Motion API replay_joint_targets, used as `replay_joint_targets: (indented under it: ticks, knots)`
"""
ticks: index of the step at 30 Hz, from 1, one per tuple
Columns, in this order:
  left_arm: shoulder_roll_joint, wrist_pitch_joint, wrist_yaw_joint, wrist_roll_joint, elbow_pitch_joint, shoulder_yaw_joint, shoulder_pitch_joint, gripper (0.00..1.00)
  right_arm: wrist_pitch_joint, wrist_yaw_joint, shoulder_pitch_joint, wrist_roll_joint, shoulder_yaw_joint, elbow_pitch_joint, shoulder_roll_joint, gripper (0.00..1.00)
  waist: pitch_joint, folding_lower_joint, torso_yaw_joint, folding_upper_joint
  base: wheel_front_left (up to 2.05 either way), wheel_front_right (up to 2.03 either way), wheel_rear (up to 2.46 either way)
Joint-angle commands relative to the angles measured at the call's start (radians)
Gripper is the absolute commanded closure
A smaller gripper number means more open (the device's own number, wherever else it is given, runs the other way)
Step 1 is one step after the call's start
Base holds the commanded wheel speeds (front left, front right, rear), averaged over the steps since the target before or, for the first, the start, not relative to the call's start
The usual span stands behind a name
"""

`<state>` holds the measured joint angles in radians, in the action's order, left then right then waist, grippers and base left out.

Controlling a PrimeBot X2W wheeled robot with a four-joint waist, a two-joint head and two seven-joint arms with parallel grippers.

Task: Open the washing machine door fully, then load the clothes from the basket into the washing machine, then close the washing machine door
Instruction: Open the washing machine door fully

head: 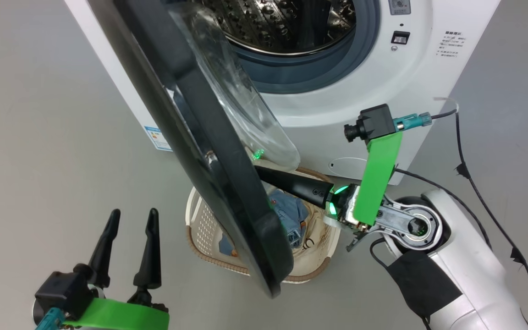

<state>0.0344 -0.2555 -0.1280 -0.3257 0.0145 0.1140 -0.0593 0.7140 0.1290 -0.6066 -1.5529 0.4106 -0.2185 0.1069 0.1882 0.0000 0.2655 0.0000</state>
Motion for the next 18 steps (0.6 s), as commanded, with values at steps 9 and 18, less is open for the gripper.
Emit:
replay_joint_targets:
  ticks: [9, 18]
  knots:
    - [0.016, -0.006, 0.004, -0.012, -0.02, -0.026, -0.007, 0.0, -0.017, 0.002, 0.023, -0.026, 0.059, 0.034, -0.047, 1.0, -0.003, 0.0, 0.002, 0.0, 0.0, 0.0, 0.0]
    - [0.016, -0.006, 0.007, -0.014, -0.018, -0.02, -0.002, 0.0, -0.028, 0.002, 0.03, -0.048, 0.101, 0.036, -0.054, 1.0, -0.015, 0.0, 0.005, 0.0, 0.0, 0.0, 0.0]
